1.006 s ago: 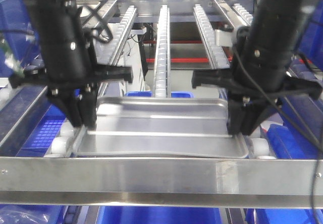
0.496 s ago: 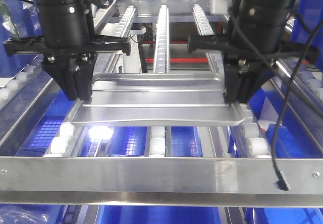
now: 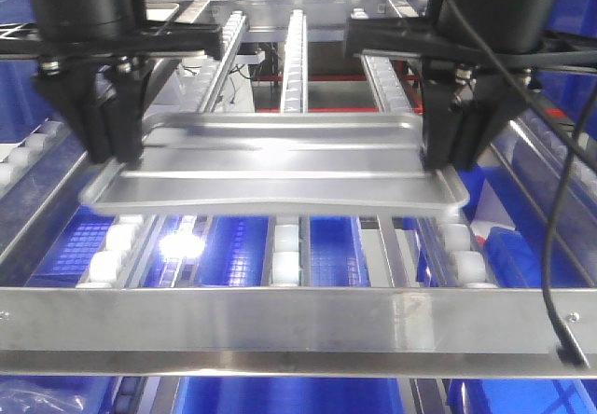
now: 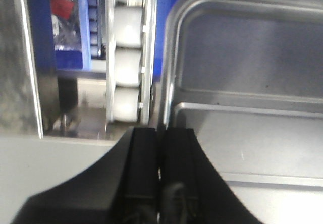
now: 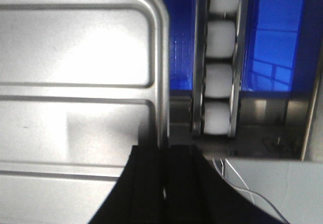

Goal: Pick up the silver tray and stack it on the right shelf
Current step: 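Lift the tray with both grippers and pull it toward the robot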

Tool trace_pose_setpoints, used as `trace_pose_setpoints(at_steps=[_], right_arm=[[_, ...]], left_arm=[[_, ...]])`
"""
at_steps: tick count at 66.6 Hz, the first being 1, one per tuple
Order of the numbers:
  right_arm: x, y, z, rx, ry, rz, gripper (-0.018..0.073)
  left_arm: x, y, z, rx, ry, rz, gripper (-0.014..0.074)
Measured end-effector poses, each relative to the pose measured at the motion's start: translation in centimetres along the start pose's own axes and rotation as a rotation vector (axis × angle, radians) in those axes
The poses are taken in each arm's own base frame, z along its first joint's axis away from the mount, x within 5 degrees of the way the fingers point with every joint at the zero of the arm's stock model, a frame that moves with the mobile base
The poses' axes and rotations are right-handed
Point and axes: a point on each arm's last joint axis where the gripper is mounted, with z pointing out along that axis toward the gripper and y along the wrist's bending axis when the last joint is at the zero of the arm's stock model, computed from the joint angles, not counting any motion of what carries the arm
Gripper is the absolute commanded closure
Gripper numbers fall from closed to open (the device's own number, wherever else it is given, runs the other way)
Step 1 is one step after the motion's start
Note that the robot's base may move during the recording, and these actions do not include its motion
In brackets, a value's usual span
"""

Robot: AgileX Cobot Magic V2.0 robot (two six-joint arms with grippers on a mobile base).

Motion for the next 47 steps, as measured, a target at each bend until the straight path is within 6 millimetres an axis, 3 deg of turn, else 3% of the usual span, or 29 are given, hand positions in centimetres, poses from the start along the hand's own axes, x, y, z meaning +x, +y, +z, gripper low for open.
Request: trace_pose_setpoints(at_steps=[30,47], right_arm=[[6.3,-1.0,-2.2,-0.021,0.022,0.043,0.051],[7.9,-1.1,-3.7,-0.033,-0.004,0.034,0.051]], left_arm=[[6.2,-0.8,-3.5,0.019,-0.045,0.005,0.0696],[8.6,-1.1,-4.3,0.013,-0.066,0.005,0.0696]])
